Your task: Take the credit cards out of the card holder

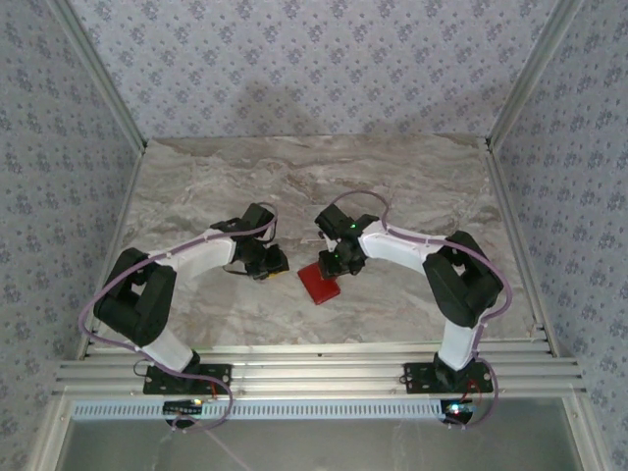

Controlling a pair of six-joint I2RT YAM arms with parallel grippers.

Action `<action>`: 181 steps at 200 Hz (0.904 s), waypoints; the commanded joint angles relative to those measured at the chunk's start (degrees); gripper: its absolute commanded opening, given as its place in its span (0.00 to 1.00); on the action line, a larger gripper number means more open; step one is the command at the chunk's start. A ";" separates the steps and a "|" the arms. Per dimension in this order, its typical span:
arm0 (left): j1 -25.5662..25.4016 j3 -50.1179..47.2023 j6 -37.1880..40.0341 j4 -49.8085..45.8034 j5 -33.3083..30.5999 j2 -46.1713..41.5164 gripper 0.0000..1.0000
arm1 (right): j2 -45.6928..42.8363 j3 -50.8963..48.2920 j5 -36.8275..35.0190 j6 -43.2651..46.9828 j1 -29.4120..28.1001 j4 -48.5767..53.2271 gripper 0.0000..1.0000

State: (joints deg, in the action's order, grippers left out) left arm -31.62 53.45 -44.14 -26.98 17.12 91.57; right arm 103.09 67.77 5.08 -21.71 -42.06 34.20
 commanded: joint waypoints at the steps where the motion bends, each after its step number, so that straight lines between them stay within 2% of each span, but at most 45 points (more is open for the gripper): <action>1: -0.65 1.21 0.02 -0.24 0.72 0.14 0.25 | -1.91 -1.12 -1.26 -0.82 0.56 2.08 0.30; 24: -1.31 2.32 0.05 -0.60 0.48 0.63 0.26 | -3.19 -2.08 -1.33 -1.51 1.11 1.88 0.15; 46: -2.58 3.69 -0.11 -1.15 0.40 1.32 0.28 | -5.75 -4.06 -0.01 -3.39 1.34 0.49 0.07; 86: -5.85 6.29 -1.29 -0.97 0.40 3.25 0.36 | -12.43 -9.45 2.75 -10.00 1.55 -5.50 0.03; 153: -10.34 10.30 -2.71 -1.05 0.67 6.15 0.65 | -20.86 -17.14 7.45 -20.82 1.37 -15.46 0.00; 181: -10.97 10.45 -2.97 -0.85 0.89 6.08 0.71 | -23.05 -18.45 8.58 -23.09 1.19 -17.87 0.00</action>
State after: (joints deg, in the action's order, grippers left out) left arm -42.06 62.24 -46.59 -27.05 17.30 97.30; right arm 82.72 50.37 11.60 -40.56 -40.75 20.23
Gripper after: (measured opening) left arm 0.689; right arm 0.055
